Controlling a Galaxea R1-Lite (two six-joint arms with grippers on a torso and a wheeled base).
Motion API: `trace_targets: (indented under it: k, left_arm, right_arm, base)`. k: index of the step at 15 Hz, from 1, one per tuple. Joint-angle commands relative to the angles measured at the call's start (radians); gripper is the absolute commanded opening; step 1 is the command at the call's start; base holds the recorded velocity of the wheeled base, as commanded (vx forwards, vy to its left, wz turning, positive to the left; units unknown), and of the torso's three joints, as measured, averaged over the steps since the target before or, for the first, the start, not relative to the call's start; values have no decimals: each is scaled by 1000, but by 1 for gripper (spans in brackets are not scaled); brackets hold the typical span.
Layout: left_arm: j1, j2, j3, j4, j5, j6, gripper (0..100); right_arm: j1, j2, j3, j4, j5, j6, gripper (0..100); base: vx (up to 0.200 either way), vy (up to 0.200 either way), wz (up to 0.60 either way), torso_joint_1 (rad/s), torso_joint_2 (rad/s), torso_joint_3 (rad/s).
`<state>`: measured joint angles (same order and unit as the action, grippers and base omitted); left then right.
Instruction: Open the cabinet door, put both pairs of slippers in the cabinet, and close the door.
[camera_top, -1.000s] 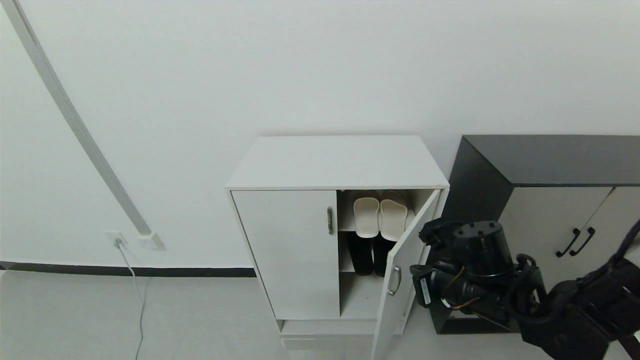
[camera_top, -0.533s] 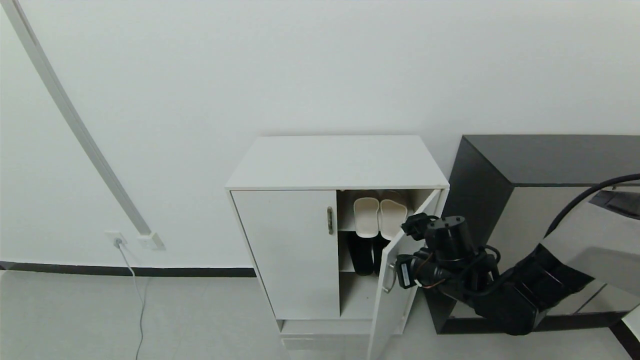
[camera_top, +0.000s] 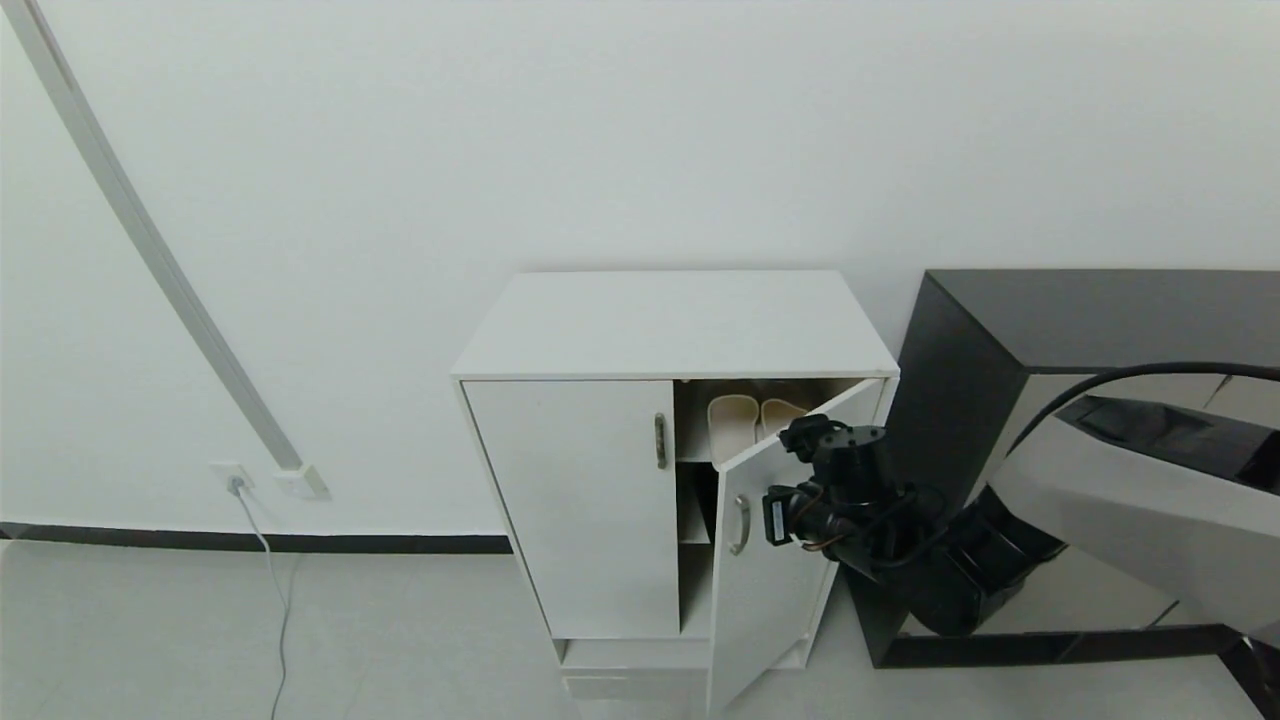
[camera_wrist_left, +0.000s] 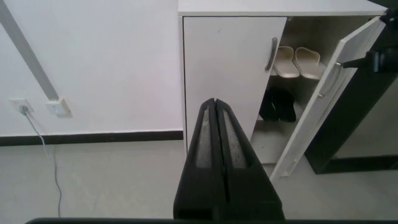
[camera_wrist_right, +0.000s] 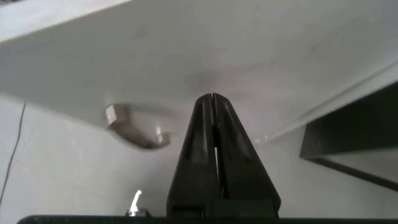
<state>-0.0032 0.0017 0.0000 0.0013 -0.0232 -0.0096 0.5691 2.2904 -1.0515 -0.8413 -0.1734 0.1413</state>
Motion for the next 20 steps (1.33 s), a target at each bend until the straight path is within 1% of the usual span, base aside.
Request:
trace_targets:
  k: [1, 5, 11, 14, 20]
  left_arm:
    - [0, 0, 0, 0, 0, 0, 0]
    - [0, 0, 0, -1, 0, 0, 0]
    - [0, 0, 0, 0, 0, 0, 0]
    - [0, 0, 0, 0, 0, 0, 0]
    - [0, 0, 0, -1, -1, 2, 0]
  right_arm:
    - [-8, 77, -68, -4, 0, 0, 0]
    - [-9, 147, -173, -5, -1, 0, 0]
    - [-31, 215, -254, -18, -1, 1, 0]
    - [-58, 270, -343, -22, 0, 0, 0]
    - [-64, 343, -473, -18, 0, 0, 0]
  base:
    - [0, 0, 0, 0, 0, 0]
    - [0, 0, 0, 0, 0, 0]
    - [0, 0, 0, 0, 0, 0]
    - [0, 0, 0, 0, 0, 0]
    - [0, 0, 0, 0, 0, 0]
